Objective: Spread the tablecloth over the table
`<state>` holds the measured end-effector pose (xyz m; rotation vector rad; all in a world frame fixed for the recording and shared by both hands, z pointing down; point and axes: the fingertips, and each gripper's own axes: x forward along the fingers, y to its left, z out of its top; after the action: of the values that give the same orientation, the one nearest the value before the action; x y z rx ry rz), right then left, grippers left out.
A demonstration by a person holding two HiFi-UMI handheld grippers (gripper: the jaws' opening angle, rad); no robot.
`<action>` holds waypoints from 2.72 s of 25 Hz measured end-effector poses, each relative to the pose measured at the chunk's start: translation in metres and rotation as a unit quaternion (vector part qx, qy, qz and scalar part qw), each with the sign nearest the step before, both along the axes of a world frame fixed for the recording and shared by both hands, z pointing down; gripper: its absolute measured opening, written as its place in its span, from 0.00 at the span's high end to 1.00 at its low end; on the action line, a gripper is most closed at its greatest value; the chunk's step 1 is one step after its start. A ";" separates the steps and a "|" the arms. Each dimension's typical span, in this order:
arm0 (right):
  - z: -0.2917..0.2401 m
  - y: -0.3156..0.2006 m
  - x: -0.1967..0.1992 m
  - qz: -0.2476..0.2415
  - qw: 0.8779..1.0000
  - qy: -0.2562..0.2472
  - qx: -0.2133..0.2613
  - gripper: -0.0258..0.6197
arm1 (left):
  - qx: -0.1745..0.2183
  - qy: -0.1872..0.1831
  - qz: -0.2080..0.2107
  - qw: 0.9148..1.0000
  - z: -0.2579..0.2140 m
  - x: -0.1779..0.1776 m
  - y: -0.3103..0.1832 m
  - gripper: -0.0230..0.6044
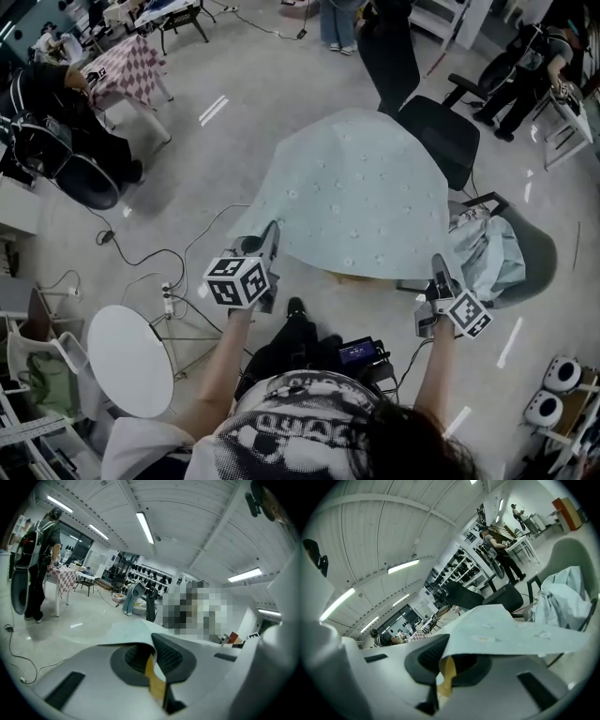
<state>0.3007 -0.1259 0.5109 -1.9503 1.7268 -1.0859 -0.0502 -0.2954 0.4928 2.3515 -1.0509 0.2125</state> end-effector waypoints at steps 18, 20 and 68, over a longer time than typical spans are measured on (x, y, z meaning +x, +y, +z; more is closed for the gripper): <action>0.090 0.055 -0.019 -0.026 0.996 -0.004 -0.081 0.96 | -0.033 -0.098 -0.012 0.995 0.081 -0.004 0.066 0.94; 0.098 0.058 -0.019 -0.023 0.996 -0.012 -0.085 0.96 | -0.031 -0.107 -0.017 0.994 0.090 -0.010 0.066 0.94; 0.057 0.105 -0.117 -0.195 0.976 0.086 -0.028 0.79 | 0.048 -0.156 0.081 0.983 0.055 0.046 0.192 0.73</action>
<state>0.1838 -0.0211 0.5676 -1.8280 2.2678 -1.1244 -0.0038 -0.1031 0.5481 2.5488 -1.0295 0.6209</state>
